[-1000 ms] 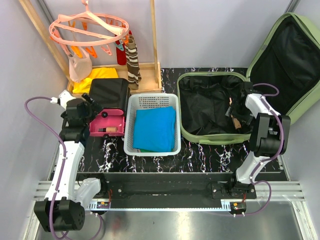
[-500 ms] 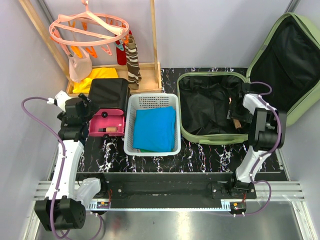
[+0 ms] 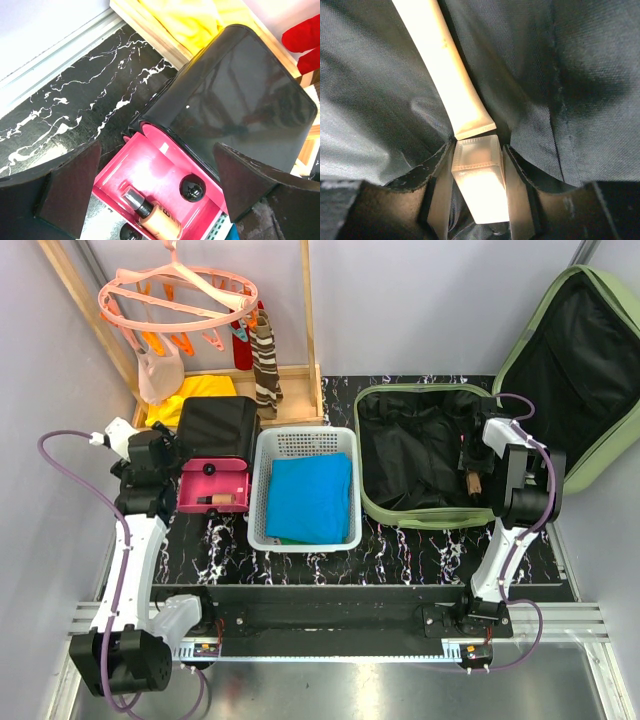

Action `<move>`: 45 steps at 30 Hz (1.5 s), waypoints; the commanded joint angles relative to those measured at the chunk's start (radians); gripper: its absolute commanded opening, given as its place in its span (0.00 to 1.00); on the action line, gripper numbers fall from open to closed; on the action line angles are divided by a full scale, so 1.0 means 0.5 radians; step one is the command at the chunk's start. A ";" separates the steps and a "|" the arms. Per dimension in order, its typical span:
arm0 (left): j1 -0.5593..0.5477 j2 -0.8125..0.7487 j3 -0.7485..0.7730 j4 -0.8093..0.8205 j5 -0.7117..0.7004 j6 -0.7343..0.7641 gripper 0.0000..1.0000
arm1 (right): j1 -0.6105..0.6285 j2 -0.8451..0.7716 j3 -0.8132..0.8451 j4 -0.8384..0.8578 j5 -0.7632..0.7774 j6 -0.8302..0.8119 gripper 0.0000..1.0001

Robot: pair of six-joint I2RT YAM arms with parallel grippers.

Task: Open, take out, and arrange the luggage
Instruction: Pick up the object with the right arm, then pass the object from the right arm to the left

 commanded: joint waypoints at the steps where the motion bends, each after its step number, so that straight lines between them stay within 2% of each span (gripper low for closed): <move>1: 0.012 0.011 0.096 0.117 -0.063 0.021 0.99 | 0.003 -0.072 -0.097 -0.045 -0.062 -0.025 0.44; 4: 0.012 -0.011 0.071 0.123 -0.076 0.024 0.99 | 0.003 -0.158 -0.168 -0.044 -0.118 -0.028 0.47; 6: 0.015 -0.017 0.053 0.123 -0.067 0.024 0.99 | 0.003 -0.180 -0.201 -0.054 -0.106 -0.031 0.46; 9: 0.021 -0.029 0.041 0.126 -0.048 0.049 0.99 | 0.003 -0.174 -0.235 -0.060 -0.084 -0.052 0.33; 10: 0.021 -0.029 0.047 0.123 -0.045 0.064 0.99 | 0.003 -0.159 -0.229 -0.072 -0.075 -0.055 0.17; 11: 0.021 -0.029 0.059 0.126 -0.030 0.110 0.99 | 0.003 -0.156 -0.193 -0.084 -0.066 -0.055 0.07; 13: 0.024 -0.032 0.074 0.117 -0.024 0.162 0.99 | 0.003 -0.162 -0.089 -0.112 -0.050 -0.058 0.00; 17: 0.018 -0.017 0.160 0.111 0.034 0.376 0.99 | 0.003 -0.189 0.221 -0.167 -0.044 -0.058 0.00; 20: 0.021 0.053 0.292 0.092 0.160 0.595 0.98 | 0.003 -0.186 0.543 -0.201 -0.151 -0.052 0.00; 25: -0.006 0.136 0.445 0.052 0.280 0.742 0.97 | 0.006 -0.122 0.930 -0.259 -0.366 0.107 0.00; 31: -0.169 0.268 0.629 0.117 0.314 0.911 0.96 | 0.098 -0.158 0.949 -0.134 -0.651 0.377 0.00; 34: -0.368 0.302 0.590 0.267 0.323 0.887 0.96 | 0.205 -0.223 0.748 0.136 -0.771 0.566 0.00; 35: -0.466 0.296 0.547 0.425 0.375 0.890 0.96 | 0.230 -0.250 0.680 0.237 -0.802 0.634 0.00; 37: -0.552 0.265 0.404 0.589 0.430 0.853 0.96 | 0.309 -0.342 0.429 0.626 -0.900 0.833 0.00; 40: -0.629 0.198 0.253 0.687 0.718 0.724 0.96 | 0.377 -0.355 0.220 1.090 -1.077 1.051 0.00; 41: -0.647 0.161 0.222 0.684 0.950 0.727 0.95 | 0.408 -0.340 0.204 1.179 -1.136 1.070 0.00; 44: -0.705 0.094 0.157 0.617 1.193 0.748 0.95 | 0.533 -0.352 0.060 1.574 -1.231 1.156 0.00; 45: -0.730 0.020 0.139 0.620 1.225 0.755 0.95 | 0.552 -0.382 0.001 1.852 -1.298 1.229 0.00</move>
